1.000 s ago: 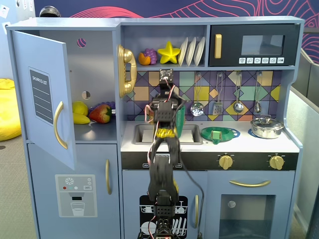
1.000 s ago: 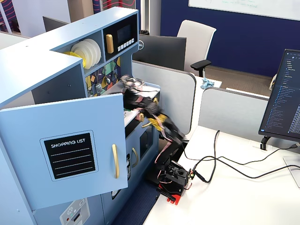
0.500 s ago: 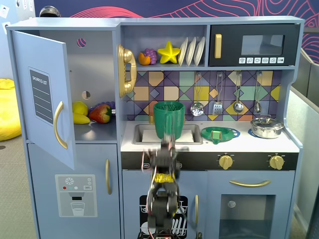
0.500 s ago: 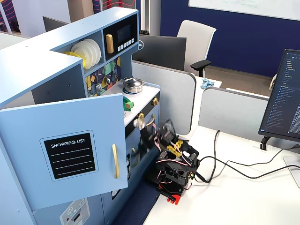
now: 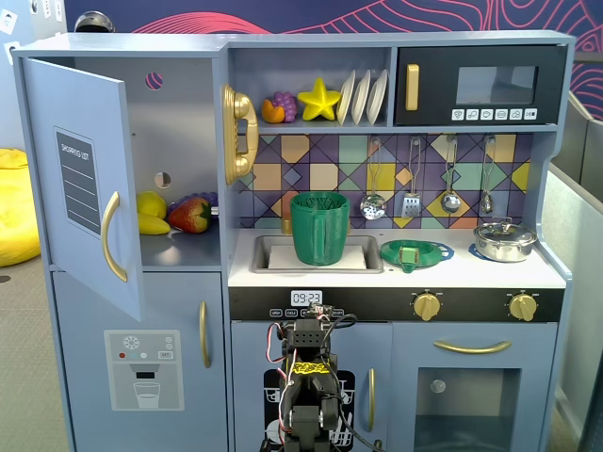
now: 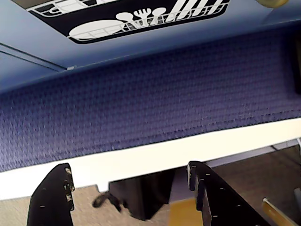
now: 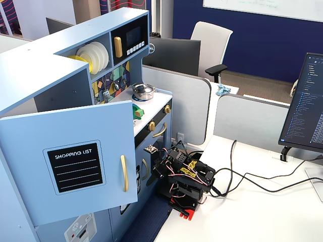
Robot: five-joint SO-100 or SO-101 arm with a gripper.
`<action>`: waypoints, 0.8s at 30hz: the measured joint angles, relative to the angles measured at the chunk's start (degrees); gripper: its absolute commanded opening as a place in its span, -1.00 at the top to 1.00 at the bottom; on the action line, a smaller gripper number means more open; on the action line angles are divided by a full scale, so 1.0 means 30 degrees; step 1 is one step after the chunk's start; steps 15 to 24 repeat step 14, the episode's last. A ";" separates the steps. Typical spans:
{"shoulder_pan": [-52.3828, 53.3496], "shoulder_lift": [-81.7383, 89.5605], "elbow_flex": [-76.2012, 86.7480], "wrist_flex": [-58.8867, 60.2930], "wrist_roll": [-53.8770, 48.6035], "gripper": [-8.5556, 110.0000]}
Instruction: Pick up the green pineapple from the left cabinet and place it in the green recipient
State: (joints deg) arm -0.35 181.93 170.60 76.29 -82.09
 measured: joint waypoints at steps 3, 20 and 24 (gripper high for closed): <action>0.0000 0.0029 0.0000 0.0088 0.0146 0.47; 0.0000 0.0146 0.0117 0.0410 -0.1934 0.48; 0.0000 0.0146 0.0117 0.0410 -0.1934 0.48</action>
